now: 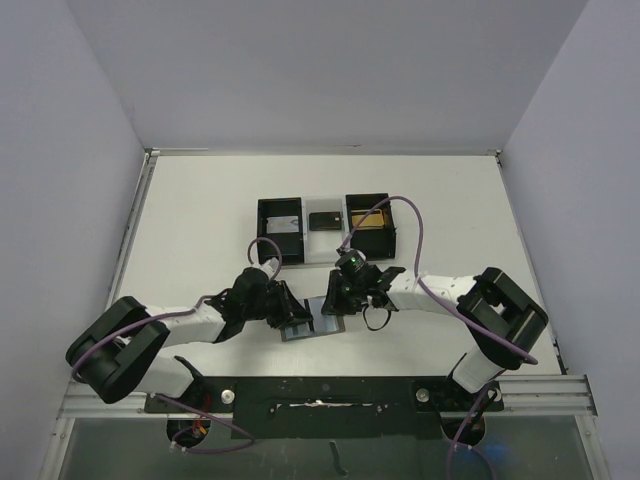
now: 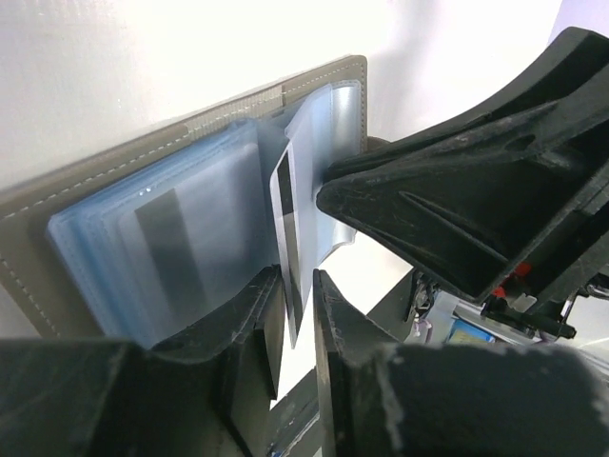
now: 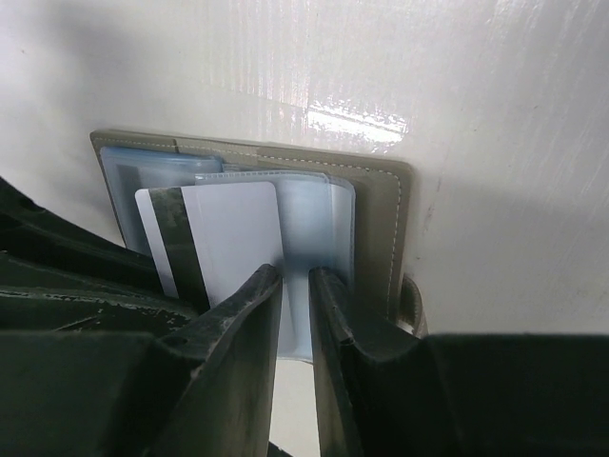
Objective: Take the credit cards out of the card holder
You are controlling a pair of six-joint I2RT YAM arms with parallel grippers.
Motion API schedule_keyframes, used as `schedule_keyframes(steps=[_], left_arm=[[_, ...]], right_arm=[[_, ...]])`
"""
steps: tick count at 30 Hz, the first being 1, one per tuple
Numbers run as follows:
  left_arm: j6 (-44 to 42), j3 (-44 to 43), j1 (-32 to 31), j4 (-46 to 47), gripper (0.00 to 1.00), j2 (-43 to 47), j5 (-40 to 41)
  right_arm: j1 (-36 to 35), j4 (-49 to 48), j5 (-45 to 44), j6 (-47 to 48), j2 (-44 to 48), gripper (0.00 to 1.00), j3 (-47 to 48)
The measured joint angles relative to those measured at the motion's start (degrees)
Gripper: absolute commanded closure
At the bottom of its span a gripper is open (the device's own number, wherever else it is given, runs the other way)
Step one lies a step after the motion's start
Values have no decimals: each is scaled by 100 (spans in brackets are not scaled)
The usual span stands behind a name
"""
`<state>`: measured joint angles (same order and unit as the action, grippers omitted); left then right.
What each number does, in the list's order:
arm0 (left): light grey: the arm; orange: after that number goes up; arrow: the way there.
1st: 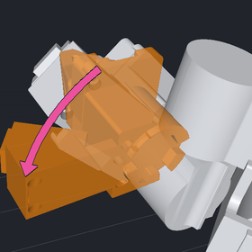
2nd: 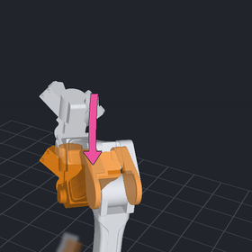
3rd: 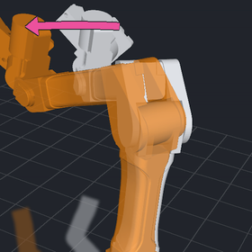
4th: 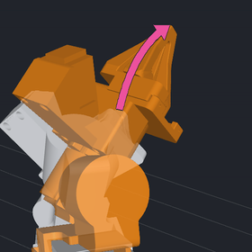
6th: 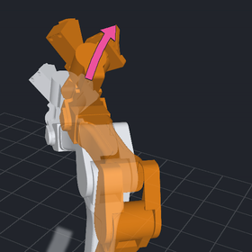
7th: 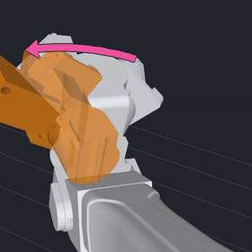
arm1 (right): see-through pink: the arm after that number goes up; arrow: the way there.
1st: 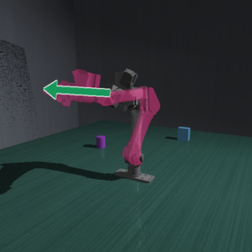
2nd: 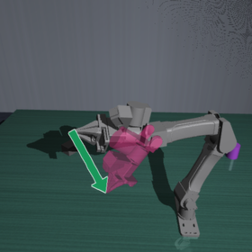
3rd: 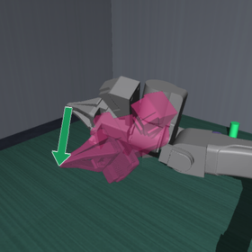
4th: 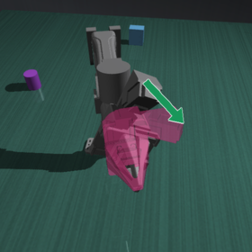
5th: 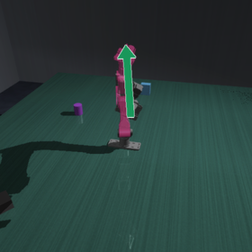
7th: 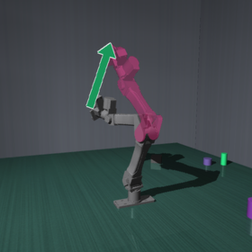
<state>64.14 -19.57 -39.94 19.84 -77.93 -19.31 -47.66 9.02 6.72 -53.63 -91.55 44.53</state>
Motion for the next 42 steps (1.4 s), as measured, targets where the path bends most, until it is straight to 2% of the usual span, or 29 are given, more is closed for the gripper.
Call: schedule_keyframes(steps=[4, 10, 14, 23, 30, 36, 42], left_arm=[[98, 0, 2, 278, 82, -267, -85], [175, 0, 4, 389, 95, -350, -96], [144, 0, 4, 131, 100, -103, 11], [-94, 0, 15, -728, 100, 852, 280], [-269, -7, 35, -1211, 100, 1156, 424], [-389, -33, 37, -1794, 100, 1515, 741], [-476, -103, 68, -2111, 100, 1937, 1012]], right_arm=[[4, -85, 33, -39, 0, 79, -42], [11, -103, 37, -76, 0, 79, -50], [46, -94, 24, -79, 4, 79, -50], [79, 153, -63, 120, 118, 76, -17], [70, 487, -162, 380, 407, 75, 203], [42, 269, -2, 459, 581, 77, 389], [-103, -94, 452, 481, 361, 78, 463]])
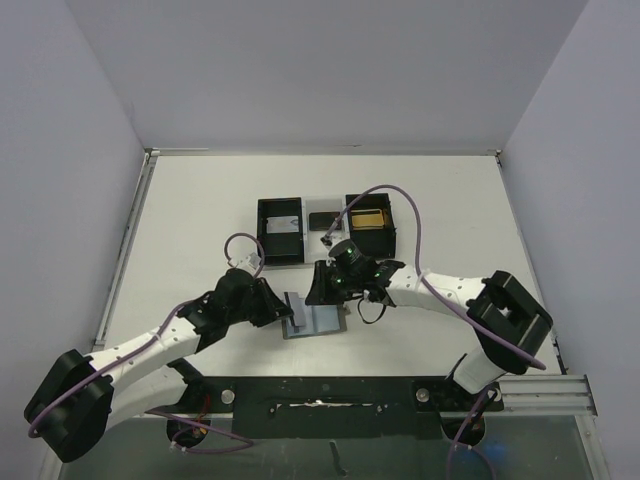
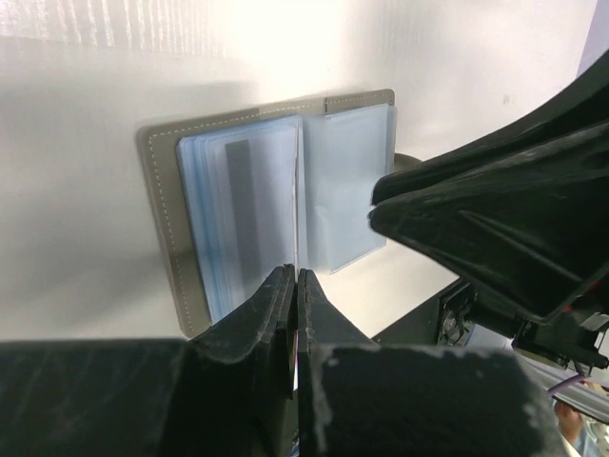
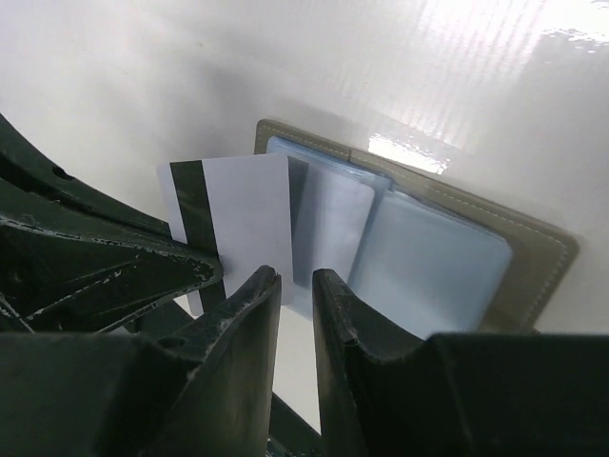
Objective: Take the credit cards out of the card holder
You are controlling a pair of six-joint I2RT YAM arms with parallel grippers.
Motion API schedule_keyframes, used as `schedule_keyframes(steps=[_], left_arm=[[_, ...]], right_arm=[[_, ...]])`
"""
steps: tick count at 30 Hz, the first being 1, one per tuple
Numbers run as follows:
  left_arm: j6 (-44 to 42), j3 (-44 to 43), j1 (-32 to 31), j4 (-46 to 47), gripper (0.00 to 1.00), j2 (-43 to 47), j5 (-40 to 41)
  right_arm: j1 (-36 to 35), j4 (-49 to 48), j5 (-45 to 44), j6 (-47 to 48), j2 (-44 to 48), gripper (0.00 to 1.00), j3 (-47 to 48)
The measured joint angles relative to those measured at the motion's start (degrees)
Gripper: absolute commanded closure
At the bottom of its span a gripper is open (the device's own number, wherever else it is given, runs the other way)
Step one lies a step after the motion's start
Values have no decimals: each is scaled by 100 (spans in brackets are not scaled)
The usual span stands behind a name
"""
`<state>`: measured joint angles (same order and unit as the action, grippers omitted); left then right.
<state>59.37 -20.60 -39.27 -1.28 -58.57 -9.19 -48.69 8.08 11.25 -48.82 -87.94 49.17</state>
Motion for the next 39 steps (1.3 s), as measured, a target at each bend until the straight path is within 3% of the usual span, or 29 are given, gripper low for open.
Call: schedule_keyframes(steps=[9, 20, 31, 39], left_arm=[[-9, -2, 37, -179, 100, 142, 131], [-63, -2, 46, -210, 100, 247, 192], [-317, 0, 144, -146, 100, 520, 114], [-354, 168, 737, 627, 100, 750, -678]], right_arm=[[-118, 26, 103, 0, -612, 76, 138], [-118, 575, -444, 44, -632, 69, 153], [133, 308, -750, 28, 647, 12, -44], [824, -870, -739, -450, 1906, 2, -1429]])
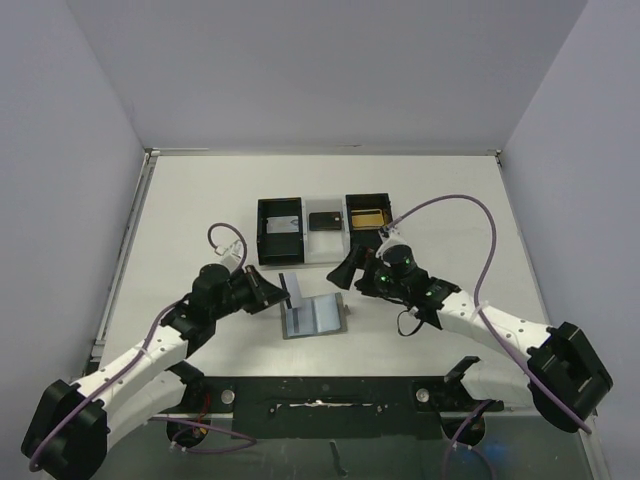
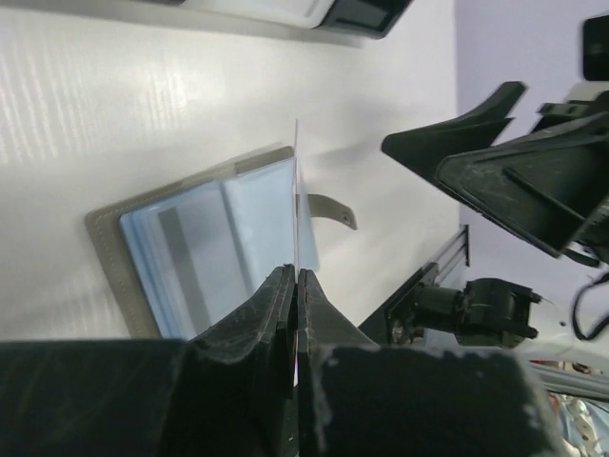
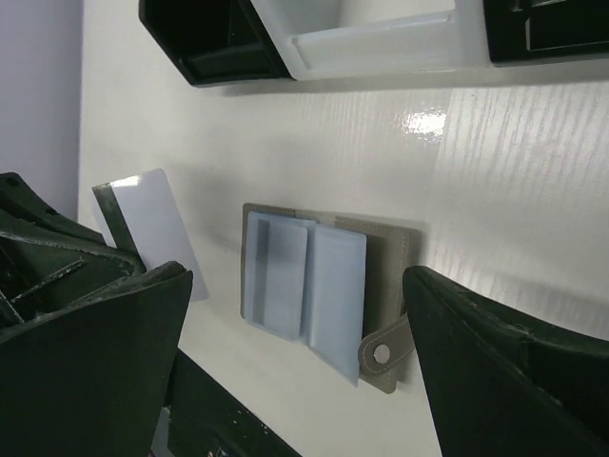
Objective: Take the credit cards out of the card holder
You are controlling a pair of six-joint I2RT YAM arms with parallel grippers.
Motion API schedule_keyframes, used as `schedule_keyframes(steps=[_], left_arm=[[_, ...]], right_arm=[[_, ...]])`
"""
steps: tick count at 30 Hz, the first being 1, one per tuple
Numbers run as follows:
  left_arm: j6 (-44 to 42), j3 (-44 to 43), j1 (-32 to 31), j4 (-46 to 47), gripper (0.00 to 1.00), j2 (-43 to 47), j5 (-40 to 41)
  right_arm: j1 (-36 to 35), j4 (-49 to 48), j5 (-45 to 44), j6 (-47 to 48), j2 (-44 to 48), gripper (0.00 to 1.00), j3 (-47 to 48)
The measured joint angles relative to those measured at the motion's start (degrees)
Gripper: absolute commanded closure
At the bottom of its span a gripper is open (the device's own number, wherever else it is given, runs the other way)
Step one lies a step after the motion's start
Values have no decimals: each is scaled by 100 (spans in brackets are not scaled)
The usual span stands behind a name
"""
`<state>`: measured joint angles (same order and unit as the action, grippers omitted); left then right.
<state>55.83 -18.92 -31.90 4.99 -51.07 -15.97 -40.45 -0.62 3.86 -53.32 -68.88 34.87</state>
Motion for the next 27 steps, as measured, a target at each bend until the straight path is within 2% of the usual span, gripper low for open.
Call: schedule_keyframes(steps=[7, 10, 18, 21, 27], left_arm=[[74, 352, 450, 855, 100, 407, -704], [177, 450, 553, 1215, 100, 411, -975], [662, 691, 581, 2498, 100, 133, -1646], [737, 691, 581, 2688, 100, 83, -1794], [848, 691, 581, 2914, 100, 92, -1969]], right_arm=[[890, -1266, 916, -577, 387, 2, -754], [1019, -1897, 1255, -772, 385, 2, -1067], [951, -3018, 2334, -933, -184, 26, -1038], [802, -3368, 2656, -977, -487, 37, -844], [466, -3810, 3167, -949, -835, 50, -426]])
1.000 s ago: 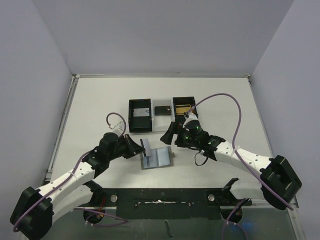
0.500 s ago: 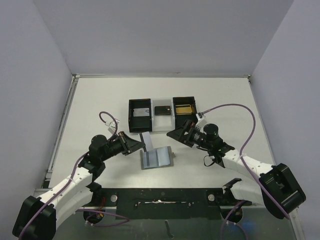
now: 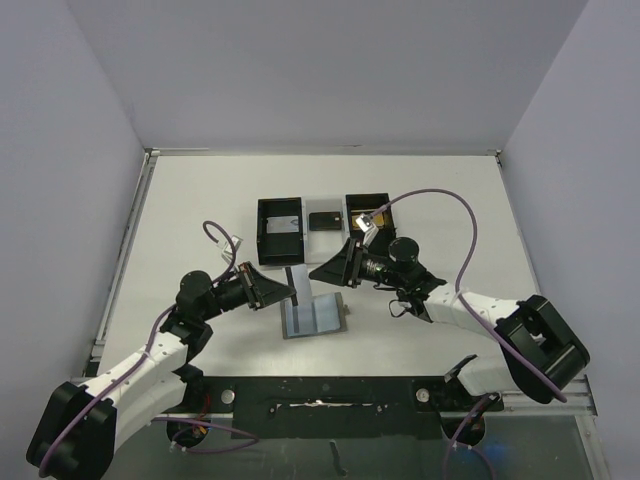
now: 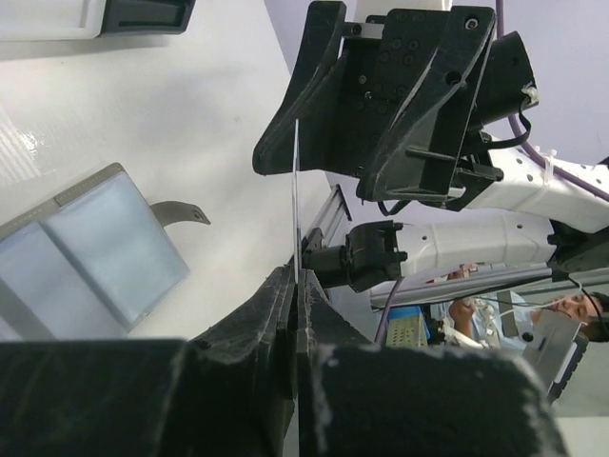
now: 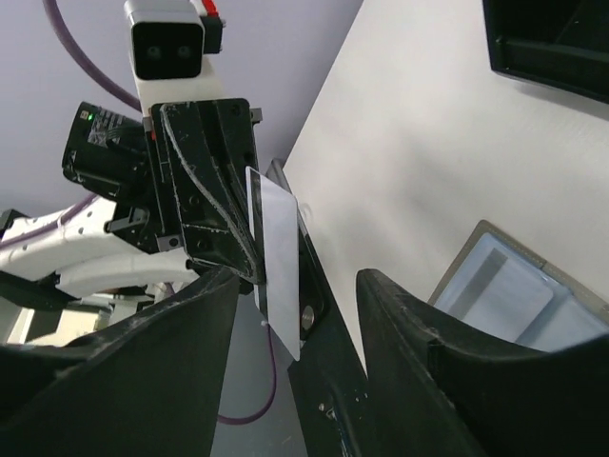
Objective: Take the credit cards out of the card holder
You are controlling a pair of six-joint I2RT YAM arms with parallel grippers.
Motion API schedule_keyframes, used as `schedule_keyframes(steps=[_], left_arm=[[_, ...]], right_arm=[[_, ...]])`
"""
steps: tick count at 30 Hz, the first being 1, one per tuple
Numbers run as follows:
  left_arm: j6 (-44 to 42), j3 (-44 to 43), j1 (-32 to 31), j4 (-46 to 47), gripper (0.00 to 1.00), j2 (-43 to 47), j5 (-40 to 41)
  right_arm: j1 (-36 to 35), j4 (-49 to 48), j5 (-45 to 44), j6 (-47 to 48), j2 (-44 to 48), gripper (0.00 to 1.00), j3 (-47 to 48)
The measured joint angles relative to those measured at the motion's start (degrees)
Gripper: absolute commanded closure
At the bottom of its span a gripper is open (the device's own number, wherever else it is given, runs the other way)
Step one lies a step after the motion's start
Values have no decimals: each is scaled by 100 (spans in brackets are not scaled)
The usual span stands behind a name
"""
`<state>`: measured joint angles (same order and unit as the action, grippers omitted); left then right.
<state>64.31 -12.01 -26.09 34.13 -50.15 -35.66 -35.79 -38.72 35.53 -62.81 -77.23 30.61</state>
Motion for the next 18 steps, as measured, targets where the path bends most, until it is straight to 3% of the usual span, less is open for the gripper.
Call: schedule_keyframes(steps=[10, 18], left_arm=[[109, 0, 0, 249, 100, 0, -273], [131, 0, 0, 343, 100, 0, -407]], right_arm=[[-278, -197, 476, 70, -391, 69, 214], [-369, -671, 802, -101, -592, 92, 278]])
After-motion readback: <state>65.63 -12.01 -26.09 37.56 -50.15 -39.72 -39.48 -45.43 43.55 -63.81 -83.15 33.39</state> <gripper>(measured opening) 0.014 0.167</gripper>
